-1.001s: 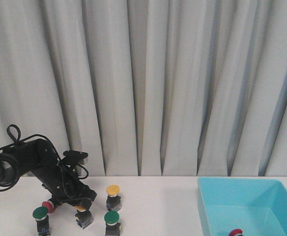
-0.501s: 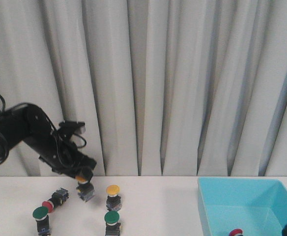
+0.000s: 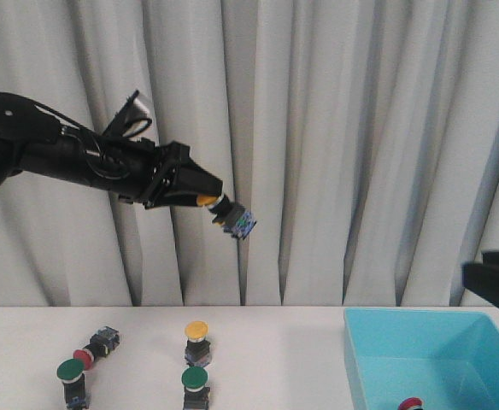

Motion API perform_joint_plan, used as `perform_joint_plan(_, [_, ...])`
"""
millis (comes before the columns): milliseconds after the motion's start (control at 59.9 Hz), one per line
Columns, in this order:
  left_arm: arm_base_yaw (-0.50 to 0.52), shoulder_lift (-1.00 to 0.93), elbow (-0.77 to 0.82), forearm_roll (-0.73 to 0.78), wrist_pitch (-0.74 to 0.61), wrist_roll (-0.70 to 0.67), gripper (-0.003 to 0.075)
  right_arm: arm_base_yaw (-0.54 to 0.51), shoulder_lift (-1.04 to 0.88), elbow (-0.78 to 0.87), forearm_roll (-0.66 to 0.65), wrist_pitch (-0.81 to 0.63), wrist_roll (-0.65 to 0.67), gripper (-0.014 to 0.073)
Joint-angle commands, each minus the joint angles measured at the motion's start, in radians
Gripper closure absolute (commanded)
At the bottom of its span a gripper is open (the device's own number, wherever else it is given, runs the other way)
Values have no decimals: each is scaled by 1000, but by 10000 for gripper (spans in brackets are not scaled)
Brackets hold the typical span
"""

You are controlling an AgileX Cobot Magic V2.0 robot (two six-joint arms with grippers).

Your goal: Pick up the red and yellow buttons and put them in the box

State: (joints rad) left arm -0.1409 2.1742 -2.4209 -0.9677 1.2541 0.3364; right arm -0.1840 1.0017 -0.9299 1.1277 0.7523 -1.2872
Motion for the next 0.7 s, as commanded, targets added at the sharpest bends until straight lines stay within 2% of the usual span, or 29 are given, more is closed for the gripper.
perform_joint_plan(0, [-7, -70, -59, -114, -4, -19, 727, -3, 64, -98, 158, 16, -98, 185])
perform_joint_plan(133, [-22, -76, -65, -125, -4, -33, 727, 10, 133, -192, 229, 77, -173, 48])
perform_joint_plan(217, [-33, -76, -65, -126, -4, -33, 727, 68, 168, -249, 225, 68, -188, 33])
perform_joint_plan(300, [-51, -76, -65, -126, -4, -36, 727, 176, 199, -306, 214, -4, -227, 33])
perform_joint_plan(450, [-86, -78, -65, -127, -4, -36, 727, 368, 265, -383, 77, -178, -237, 33])
perform_joint_plan(567, [-114, -87, -65, -126, -4, -36, 727, 463, 307, -391, -34, -276, -183, 33])
perform_joint_plan(684, [-131, -93, -65, -130, -4, -36, 727, 515, 348, -390, -117, -333, -144, 33])
